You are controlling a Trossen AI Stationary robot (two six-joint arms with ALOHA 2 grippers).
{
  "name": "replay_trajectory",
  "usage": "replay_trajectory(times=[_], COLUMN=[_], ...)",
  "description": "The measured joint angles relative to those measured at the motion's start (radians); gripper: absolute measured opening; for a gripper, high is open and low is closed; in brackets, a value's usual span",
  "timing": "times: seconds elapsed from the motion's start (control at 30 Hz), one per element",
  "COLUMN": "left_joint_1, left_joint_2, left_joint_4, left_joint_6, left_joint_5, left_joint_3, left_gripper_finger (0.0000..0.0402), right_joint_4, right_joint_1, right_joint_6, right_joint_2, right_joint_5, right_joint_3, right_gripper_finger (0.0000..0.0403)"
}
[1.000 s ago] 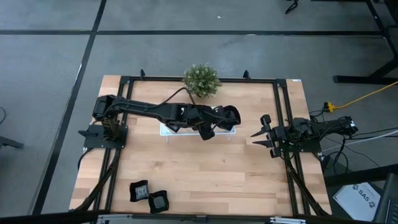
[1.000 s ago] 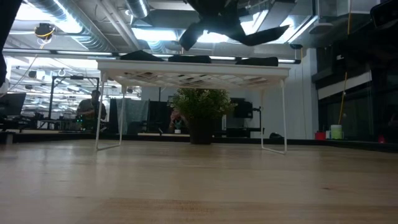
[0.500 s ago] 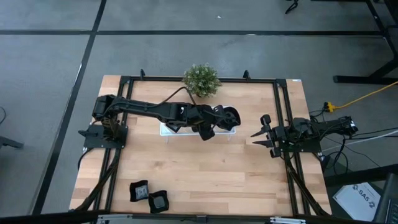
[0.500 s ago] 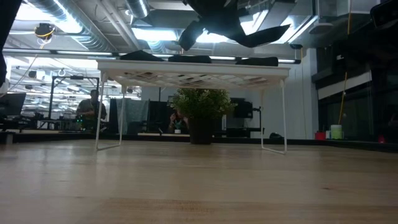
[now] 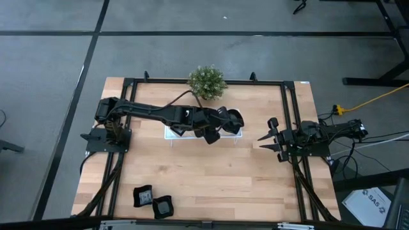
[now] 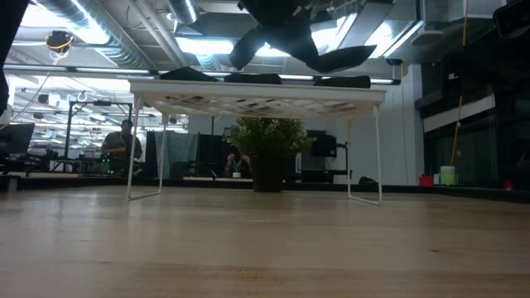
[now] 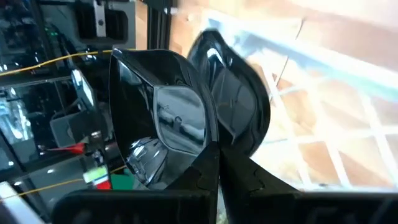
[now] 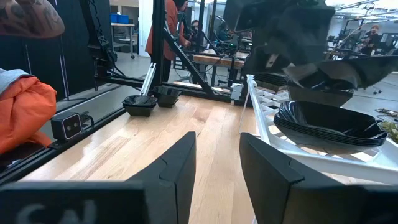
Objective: Pick & Place Mini shaped plates
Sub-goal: Stack the black leaf-shaped plate on top of the black leaf-shaped plate on the shelf
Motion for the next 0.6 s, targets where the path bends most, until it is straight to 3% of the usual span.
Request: replay_trajectory(times=[0.37, 0.6], left_joint_1=[0.0, 0.0], left_joint_2=[0.0, 0.0], left_joint_4=[0.002, -0.032], left_joint_6=[-0.043, -0.085], left_joint_5=[0.034, 0.063], left_joint_3=[0.0, 0.0], left_gripper_finger=[0.0003, 0.003], right_joint_4=[0.0, 0.0], right_joint_1=[0.0, 0.0], right_joint_6=[0.0, 0.0], right_joint_2=[0.0, 0.0], right_joint_5=[0.0, 0.0], right_joint_3=[0.0, 0.0], right_gripper_finger=[0.0124, 0.0124])
